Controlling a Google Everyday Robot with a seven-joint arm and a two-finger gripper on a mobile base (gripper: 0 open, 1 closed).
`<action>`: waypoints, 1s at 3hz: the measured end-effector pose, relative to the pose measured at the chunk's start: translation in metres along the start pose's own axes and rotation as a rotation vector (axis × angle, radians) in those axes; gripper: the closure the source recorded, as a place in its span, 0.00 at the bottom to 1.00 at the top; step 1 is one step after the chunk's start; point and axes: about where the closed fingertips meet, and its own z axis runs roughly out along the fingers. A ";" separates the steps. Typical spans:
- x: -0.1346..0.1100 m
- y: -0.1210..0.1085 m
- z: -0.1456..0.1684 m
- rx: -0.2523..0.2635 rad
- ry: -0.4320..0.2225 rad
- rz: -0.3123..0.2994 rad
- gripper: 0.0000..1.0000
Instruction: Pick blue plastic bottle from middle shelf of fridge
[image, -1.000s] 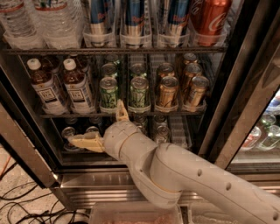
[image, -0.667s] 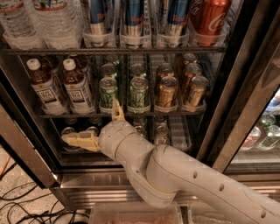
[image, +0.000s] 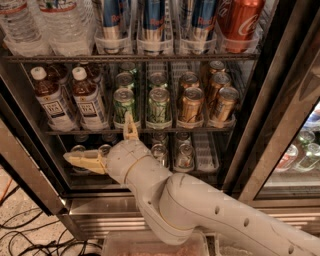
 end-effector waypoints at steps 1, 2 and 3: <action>0.000 0.000 0.000 0.000 0.000 0.000 0.19; 0.000 0.000 0.000 0.000 0.000 0.000 0.42; 0.000 0.000 0.000 0.000 0.000 0.000 0.88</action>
Offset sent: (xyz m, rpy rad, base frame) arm 0.0000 0.0000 0.0000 0.0000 0.0000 0.0000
